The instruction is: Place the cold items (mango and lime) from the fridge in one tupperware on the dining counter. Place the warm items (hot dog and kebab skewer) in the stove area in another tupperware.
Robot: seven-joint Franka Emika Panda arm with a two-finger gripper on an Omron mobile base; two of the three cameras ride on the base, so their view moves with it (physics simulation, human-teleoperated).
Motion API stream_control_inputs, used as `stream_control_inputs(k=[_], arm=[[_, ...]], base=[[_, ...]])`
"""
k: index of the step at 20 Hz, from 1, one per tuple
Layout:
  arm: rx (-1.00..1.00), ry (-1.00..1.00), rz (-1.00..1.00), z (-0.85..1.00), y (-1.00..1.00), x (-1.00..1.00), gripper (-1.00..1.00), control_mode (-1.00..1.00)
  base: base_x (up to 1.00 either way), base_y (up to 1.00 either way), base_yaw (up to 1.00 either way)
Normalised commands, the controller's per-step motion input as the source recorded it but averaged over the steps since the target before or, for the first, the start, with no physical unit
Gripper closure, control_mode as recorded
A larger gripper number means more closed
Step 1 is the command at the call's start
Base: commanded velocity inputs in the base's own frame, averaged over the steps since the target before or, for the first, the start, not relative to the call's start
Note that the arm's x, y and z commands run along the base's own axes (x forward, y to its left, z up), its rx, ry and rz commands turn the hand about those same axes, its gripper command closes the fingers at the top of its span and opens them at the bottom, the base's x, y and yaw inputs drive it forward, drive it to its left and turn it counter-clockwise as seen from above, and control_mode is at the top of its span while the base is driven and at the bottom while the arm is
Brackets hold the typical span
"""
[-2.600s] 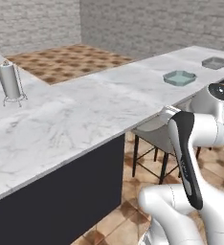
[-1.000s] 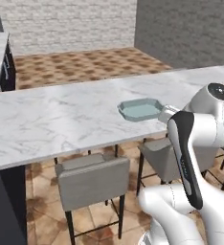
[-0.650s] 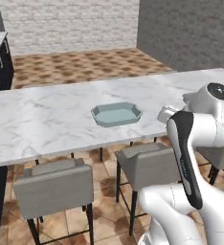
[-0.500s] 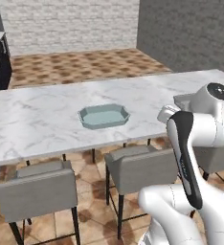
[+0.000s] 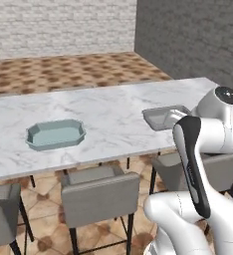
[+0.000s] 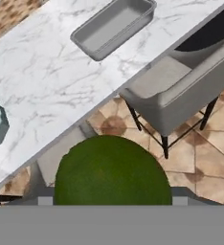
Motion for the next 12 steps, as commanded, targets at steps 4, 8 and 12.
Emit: stream_control_inputs(k=[4,8,12], arm=[[0.00,0.00,0.00,0.00,0.00,0.00,1.00,1.00],[0.00,0.00,0.00,0.00,0.00,0.00,1.00,1.00],[0.00,0.00,0.00,0.00,0.00,0.00,1.00,1.00]], base=[[0.71,-0.86,0.01],[0.84,-0.64,0.02],[0.91,-0.35,0.01]])
